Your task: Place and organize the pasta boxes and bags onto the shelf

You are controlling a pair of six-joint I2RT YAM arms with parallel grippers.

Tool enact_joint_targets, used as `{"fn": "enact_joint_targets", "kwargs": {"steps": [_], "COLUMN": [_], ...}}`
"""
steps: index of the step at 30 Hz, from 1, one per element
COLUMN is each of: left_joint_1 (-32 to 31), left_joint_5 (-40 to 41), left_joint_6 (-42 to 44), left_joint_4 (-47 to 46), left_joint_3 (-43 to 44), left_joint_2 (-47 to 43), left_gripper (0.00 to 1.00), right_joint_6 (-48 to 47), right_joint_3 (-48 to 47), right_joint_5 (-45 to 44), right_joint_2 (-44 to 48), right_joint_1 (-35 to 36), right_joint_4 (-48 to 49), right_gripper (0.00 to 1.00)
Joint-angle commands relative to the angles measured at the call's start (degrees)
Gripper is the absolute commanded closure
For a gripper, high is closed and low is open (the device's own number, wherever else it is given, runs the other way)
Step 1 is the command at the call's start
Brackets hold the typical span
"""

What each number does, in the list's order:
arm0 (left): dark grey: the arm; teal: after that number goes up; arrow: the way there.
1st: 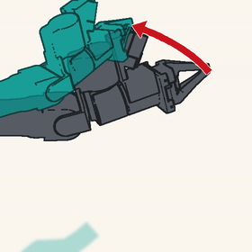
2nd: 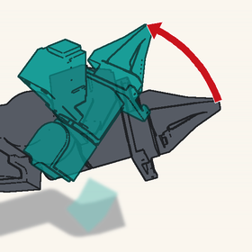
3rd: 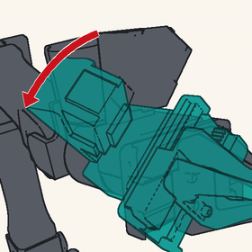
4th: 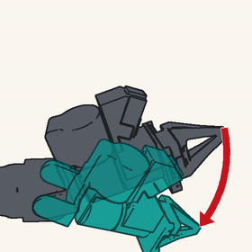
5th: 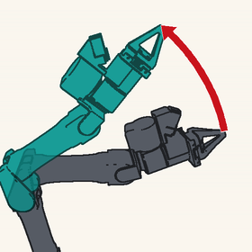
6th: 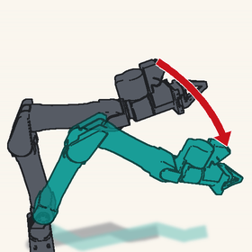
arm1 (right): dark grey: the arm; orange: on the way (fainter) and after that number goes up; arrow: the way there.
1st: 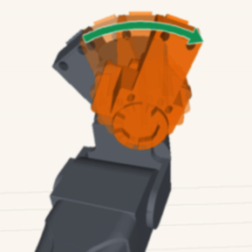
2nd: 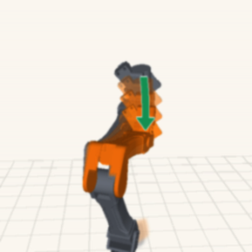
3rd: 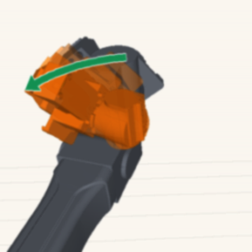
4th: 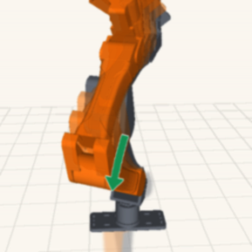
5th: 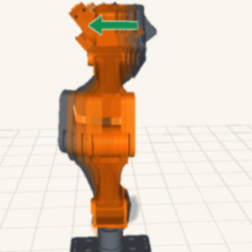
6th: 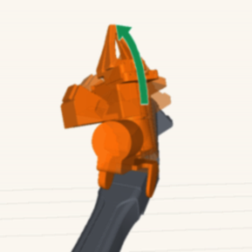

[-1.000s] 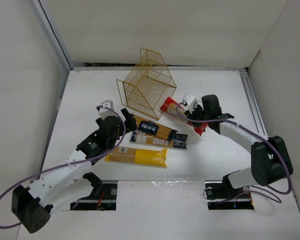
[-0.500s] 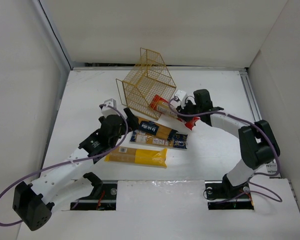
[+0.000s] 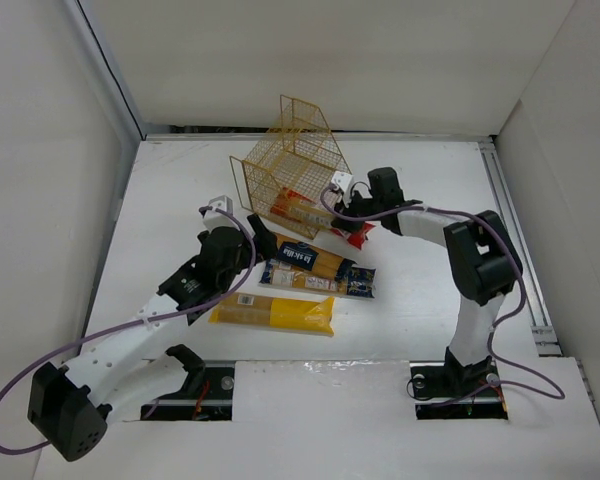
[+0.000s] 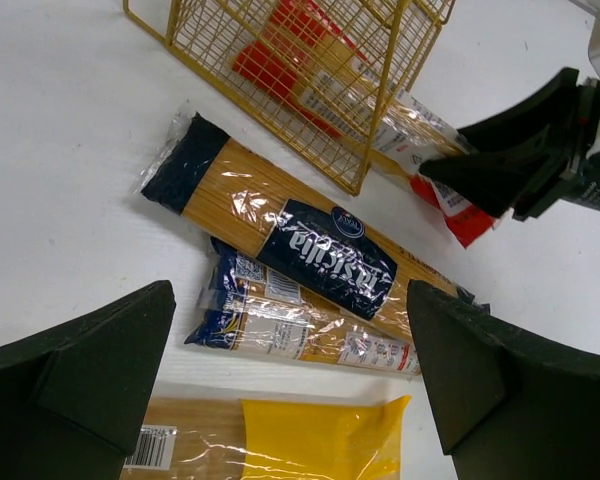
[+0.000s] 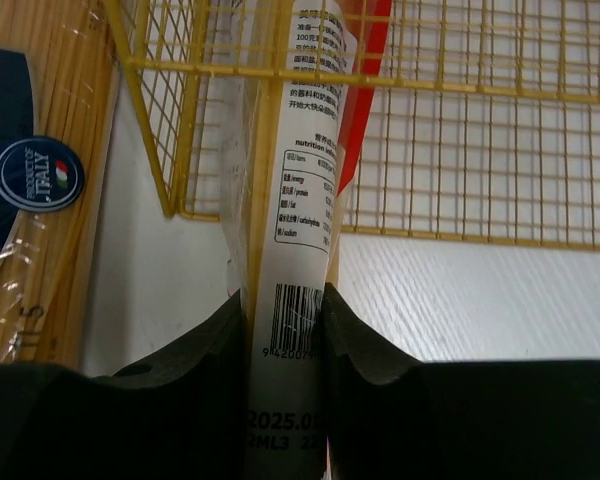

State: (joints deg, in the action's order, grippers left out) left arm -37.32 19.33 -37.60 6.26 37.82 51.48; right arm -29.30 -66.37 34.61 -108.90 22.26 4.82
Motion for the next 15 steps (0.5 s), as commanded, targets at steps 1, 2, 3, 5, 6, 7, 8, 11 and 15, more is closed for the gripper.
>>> {"fn": "enact_joint_targets", "kwargs": {"steps": [1,2,3,5,6,7,8,11,15], "left_joint_1": [0.23,0.23,0.23,0.23,0.23,0.23,0.23,0.23,0.23], "left_joint_5": [-1.13,-1.14,-1.14,-1.14,-1.14,-1.14,-1.75,-1.75,-2.28], "left_joint_6": [0.87,0.87,0.87,0.87,0.87,0.87,0.87,0.87,0.34], "left_joint_4": [-1.17,-1.16,-1.16,-0.64,-0.64,-0.64,-0.64,-0.64,0.59], "left_joint_3": [-0.91,-0.39,-0.38,-0.38,-0.38,-0.38,-0.38,-0.38,0.15], "left_joint_2": [0.37,0.37,0.37,0.37,0.37,0.37,0.37,0.37,0.37], "left_gripper": [0.00,0.00,0.00,0.00,0.00,0.00,0.00,0.00,0.00], "right_joint_6": [-0.14,-0.14,-0.14,-0.67,-0.67,-0.67,-0.67,-0.67,-1.90], "right_joint_3": [-6.84,-7.45,-7.98,-9.30,-9.31,-9.31,-9.31,-9.31,-5.80], "right_joint_5": [7.93,8.71,8.72,9.33,9.86,9.86,10.56,11.18,6.62], "right_joint_2": [-0.34,-0.95,-1.48,-2.37,-2.98,-2.98,-2.98,-2.98,1.22], "right_joint_1": [1.03,1.73,2.25,2.26,2.26,2.78,2.79,2.79,2.79], "right_joint_4": [11.26,11.26,11.26,11.26,11.26,11.26,11.26,11.26,8.37], "right_gripper": [1.00,1.00,1.00,0.95,0.86,0.80,0.62,0.25,0.01]}}
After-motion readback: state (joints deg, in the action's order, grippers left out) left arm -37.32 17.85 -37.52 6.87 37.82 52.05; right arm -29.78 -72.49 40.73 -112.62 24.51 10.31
